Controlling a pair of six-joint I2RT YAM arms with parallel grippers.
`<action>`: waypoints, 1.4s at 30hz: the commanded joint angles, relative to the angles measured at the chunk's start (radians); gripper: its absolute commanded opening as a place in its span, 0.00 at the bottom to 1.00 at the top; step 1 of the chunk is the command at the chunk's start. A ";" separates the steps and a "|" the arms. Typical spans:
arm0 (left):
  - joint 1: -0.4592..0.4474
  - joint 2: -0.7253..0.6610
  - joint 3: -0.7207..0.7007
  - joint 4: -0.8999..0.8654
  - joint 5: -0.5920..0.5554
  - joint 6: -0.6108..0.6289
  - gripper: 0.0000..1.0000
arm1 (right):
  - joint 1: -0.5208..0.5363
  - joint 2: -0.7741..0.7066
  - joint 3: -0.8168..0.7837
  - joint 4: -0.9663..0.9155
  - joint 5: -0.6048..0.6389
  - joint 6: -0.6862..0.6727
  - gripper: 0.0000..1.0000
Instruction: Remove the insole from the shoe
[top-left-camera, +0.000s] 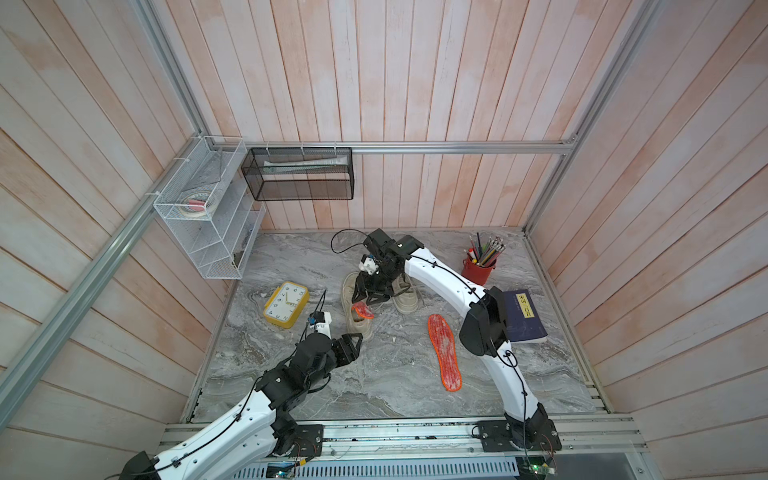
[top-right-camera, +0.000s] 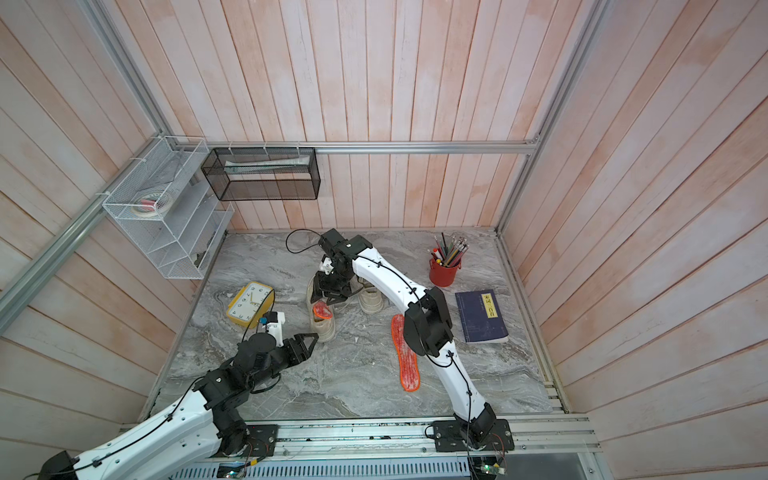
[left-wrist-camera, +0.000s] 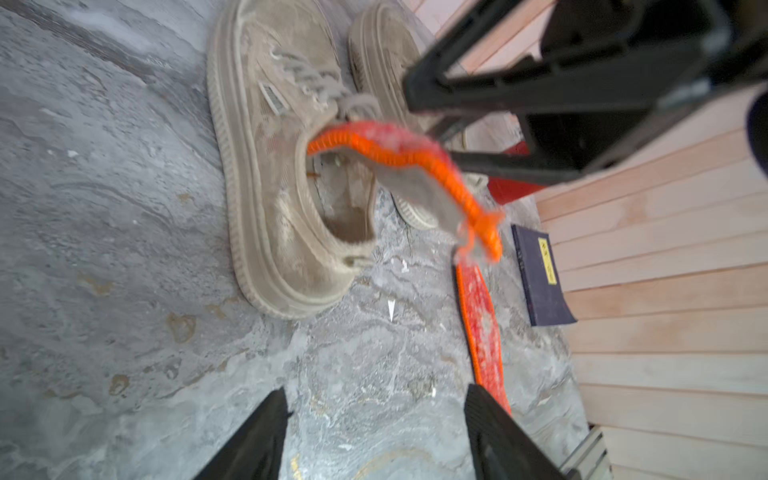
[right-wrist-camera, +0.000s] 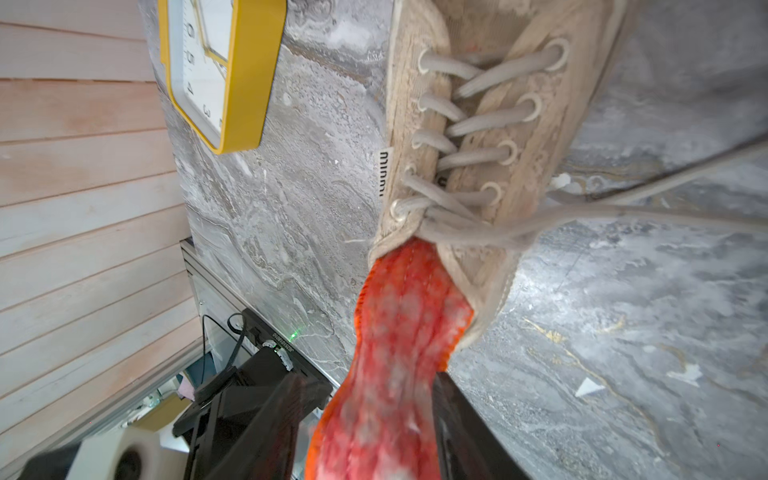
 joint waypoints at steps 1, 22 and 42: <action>0.046 0.009 0.060 -0.044 0.120 -0.125 0.71 | 0.004 -0.135 -0.070 0.073 0.064 0.008 0.56; 0.327 0.125 0.151 -0.134 0.276 -0.338 0.76 | 0.091 -0.729 -1.339 1.318 0.106 0.959 0.67; 0.421 0.354 0.297 -0.235 0.392 -0.117 0.83 | 0.049 -0.580 -1.360 1.499 0.029 0.995 0.07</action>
